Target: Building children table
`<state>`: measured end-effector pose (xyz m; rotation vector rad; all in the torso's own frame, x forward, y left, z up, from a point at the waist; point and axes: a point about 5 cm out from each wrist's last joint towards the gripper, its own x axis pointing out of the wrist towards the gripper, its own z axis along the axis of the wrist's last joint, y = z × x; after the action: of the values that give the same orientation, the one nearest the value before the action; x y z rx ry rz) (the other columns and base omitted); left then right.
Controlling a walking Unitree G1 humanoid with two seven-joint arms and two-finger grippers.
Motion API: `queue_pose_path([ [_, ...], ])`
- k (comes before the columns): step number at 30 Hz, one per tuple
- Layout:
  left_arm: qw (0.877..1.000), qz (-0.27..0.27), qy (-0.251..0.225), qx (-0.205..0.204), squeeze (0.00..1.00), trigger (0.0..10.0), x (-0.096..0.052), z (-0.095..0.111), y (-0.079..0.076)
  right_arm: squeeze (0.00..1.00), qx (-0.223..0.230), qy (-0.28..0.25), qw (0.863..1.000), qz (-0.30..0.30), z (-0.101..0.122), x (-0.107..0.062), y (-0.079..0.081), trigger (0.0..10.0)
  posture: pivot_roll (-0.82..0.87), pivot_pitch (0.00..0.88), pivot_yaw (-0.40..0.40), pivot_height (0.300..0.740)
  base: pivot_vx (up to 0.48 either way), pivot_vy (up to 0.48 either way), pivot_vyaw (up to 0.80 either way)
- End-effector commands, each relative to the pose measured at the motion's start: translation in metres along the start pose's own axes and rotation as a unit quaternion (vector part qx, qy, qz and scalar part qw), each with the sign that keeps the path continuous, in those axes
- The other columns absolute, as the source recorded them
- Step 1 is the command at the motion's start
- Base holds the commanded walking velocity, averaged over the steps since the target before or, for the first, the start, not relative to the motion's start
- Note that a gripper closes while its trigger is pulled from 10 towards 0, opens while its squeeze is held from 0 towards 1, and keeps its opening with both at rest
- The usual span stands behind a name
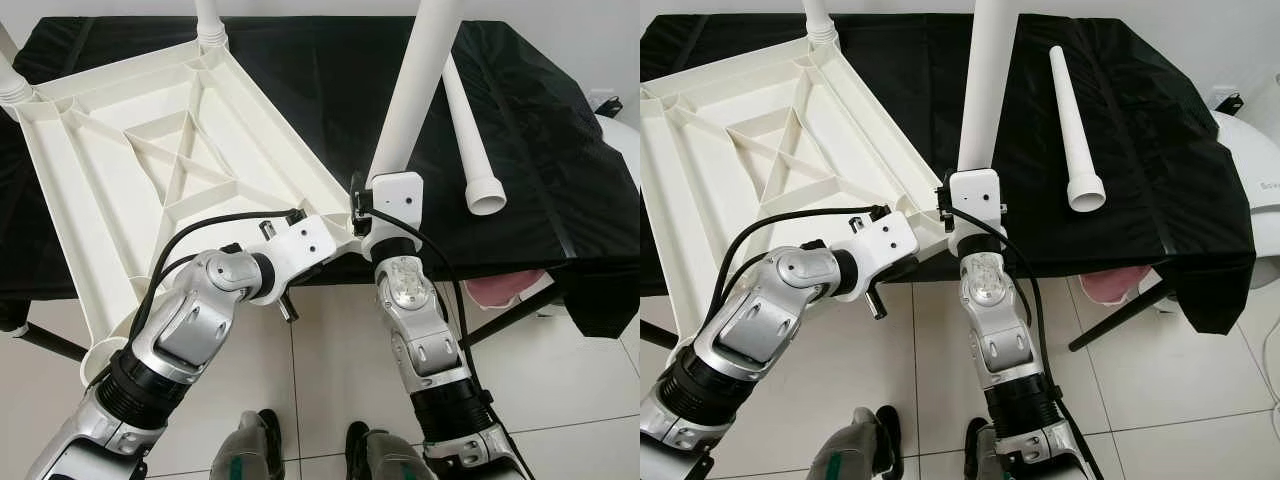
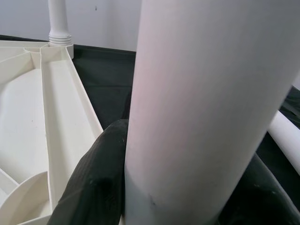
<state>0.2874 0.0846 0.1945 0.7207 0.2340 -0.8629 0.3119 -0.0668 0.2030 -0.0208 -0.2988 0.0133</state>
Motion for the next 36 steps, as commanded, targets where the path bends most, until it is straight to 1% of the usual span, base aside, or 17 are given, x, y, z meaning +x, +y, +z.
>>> queue_pose_path([
  [1,0.999,0.033,-0.022,0.029,0.00,10.0,-0.0064,0.0119,0.0060,0.00,0.000,0.064,0.996,-0.060,-0.0253,-0.0065,-0.0169,10.0,-0.07,0.202,-0.025,0.740,0.000,0.000,0.00],
  [8,0.999,0.033,-0.022,0.030,0.00,10.0,-0.0064,0.0121,0.0065,0.00,0.005,0.064,0.996,-0.061,-0.0258,-0.0063,-0.0173,10.0,-0.07,0.202,-0.023,0.740,0.000,0.000,0.00],
  [9,0.999,0.033,-0.022,0.030,0.00,10.0,-0.0065,0.0121,0.0067,1.00,0.012,0.065,0.996,-0.062,-0.0260,-0.0064,-0.0173,10.0,-0.07,0.201,-0.023,0.740,0.000,0.000,0.00],
  [13,0.999,0.033,-0.022,0.030,0.00,10.0,-0.0065,0.0122,0.0067,1.00,0.010,0.066,0.996,-0.064,-0.0258,-0.0065,-0.0179,10.0,-0.07,0.201,-0.023,0.740,0.000,0.000,0.00],
  [14,0.999,0.033,-0.022,0.031,0.00,10.0,-0.0065,0.0123,0.0066,0.93,0.007,0.066,0.996,-0.064,-0.0257,-0.0064,-0.0180,10.0,-0.07,0.201,-0.023,0.740,0.000,0.000,0.00],
  [15,0.999,0.033,-0.022,0.031,0.00,10.0,-0.0064,0.0124,0.0064,0.00,0.008,0.066,0.996,-0.062,-0.0257,-0.0063,-0.0178,10.0,-0.07,0.201,-0.023,0.740,0.000,0.000,0.00],
  [36,0.999,0.036,-0.023,0.030,0.00,10.0,-0.0051,0.0127,0.0067,0.00,0.003,0.048,0.998,-0.050,-0.0187,-0.0006,-0.0161,10.0,-0.07,0.189,-0.031,0.740,0.000,0.000,0.00],
])
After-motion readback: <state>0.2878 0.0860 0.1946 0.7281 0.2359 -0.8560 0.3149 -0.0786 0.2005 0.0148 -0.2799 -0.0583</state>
